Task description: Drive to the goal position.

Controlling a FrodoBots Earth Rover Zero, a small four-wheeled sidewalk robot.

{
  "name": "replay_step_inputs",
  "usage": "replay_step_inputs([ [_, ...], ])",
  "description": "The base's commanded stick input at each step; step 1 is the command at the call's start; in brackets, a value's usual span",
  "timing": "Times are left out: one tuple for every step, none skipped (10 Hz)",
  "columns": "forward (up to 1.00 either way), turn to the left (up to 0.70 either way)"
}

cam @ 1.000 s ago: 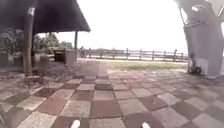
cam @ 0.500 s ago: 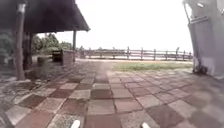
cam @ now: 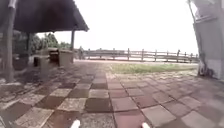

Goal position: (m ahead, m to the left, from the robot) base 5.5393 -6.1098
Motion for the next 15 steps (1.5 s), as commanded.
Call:
replay_step_inputs([
  [0.7,0.0],
  [0.7,0.0],
  [0.7,0.0],
  [0.7,0.0],
  [0.7,0.0],
  [0.7,0.0],
  [0.7,0.0],
  [0.7,0.0],
  [0.7,0.0],
  [0.7,0.0],
  [0.7,0.0],
  [0.7,0.0],
  [0.7,0.0],
  [0.7,0.0],
  [0.7,0.0],
])
